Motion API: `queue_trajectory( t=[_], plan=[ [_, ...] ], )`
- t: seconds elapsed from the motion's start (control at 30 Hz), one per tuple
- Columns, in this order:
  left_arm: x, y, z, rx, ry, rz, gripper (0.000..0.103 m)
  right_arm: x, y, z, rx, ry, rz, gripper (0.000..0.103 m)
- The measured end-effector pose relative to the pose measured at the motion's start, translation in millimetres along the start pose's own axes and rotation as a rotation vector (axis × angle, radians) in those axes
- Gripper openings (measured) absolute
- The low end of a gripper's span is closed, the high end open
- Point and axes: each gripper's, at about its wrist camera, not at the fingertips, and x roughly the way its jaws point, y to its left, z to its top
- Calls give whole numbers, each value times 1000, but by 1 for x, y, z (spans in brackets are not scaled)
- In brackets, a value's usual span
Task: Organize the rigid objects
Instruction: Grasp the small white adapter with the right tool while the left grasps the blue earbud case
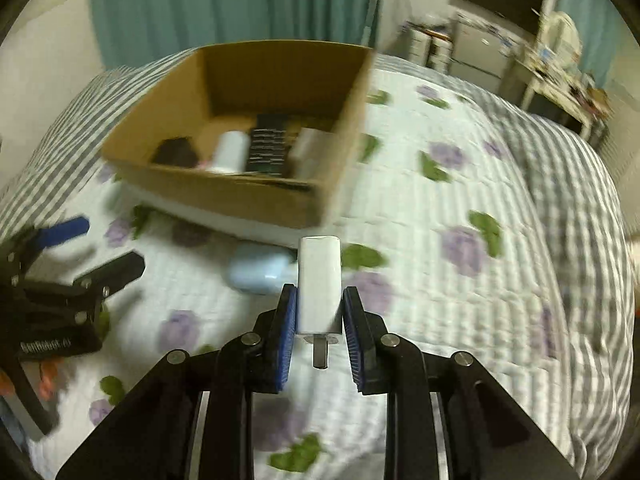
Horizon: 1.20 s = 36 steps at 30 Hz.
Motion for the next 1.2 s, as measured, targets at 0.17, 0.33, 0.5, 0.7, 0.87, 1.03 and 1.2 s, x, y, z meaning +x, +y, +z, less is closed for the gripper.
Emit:
queue_trajectory(
  t=[0.17, 0.33, 0.5, 0.7, 0.87, 1.03, 1.2],
  plan=[
    [24, -33, 3, 7, 32, -21, 103, 6, -33, 8, 76, 7, 12, 22],
    [50, -60, 0, 50, 33, 8, 103, 16, -44, 13, 82, 18, 8, 22],
    [73, -71, -1, 63, 26, -8, 98, 23, -47, 10, 90, 21, 27, 22],
    [88, -67, -1, 32, 47, -50, 54, 28, -51, 9, 110, 29, 39, 22],
    [80, -63, -1, 51, 67, -77, 52, 25, -48, 8, 101, 20, 23, 22],
    [51, -50, -2, 28, 47, -99, 52, 16, -42, 6, 85, -4, 3, 22],
    [3, -42, 6, 46, -21, -115, 52, -13, -34, 8, 78, -52, -7, 22]
  ],
)
